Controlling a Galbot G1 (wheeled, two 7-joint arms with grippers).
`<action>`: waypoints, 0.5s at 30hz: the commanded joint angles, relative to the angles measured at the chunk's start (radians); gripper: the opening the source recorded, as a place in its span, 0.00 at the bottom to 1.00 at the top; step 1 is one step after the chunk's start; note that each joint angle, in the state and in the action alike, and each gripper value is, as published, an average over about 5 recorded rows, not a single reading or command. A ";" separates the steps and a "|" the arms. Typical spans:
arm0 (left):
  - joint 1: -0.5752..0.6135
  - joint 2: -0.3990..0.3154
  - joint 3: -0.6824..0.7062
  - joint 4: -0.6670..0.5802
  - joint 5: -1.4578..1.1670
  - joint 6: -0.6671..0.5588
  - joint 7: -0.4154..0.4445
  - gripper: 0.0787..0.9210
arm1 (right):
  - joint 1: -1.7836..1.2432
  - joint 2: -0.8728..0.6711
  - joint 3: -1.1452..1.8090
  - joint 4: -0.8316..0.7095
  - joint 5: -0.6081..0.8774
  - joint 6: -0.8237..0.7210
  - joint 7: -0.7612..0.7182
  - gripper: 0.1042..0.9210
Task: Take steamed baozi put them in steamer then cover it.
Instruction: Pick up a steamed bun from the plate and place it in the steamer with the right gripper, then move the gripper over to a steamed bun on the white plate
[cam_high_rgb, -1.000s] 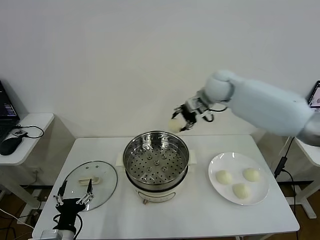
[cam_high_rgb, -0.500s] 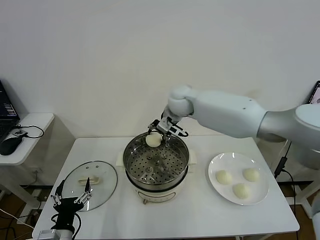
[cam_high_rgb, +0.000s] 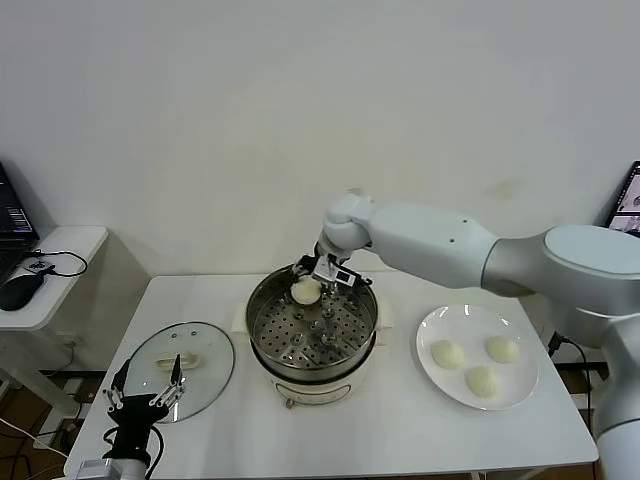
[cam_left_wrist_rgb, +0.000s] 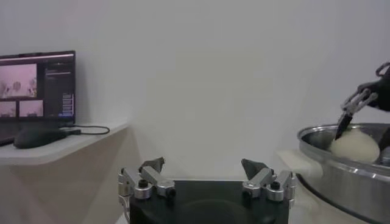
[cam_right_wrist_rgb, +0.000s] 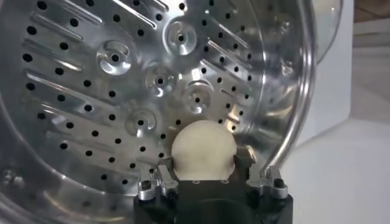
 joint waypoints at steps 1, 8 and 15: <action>-0.001 -0.002 0.003 0.000 0.000 0.000 0.000 0.88 | -0.016 0.011 -0.001 -0.026 -0.043 0.032 0.016 0.75; 0.004 -0.002 -0.002 -0.018 0.000 0.003 0.000 0.88 | 0.097 -0.058 0.004 0.098 0.189 -0.113 -0.054 0.88; 0.010 0.011 -0.010 -0.047 -0.002 0.033 -0.002 0.88 | 0.250 -0.297 -0.010 0.352 0.500 -0.522 -0.151 0.88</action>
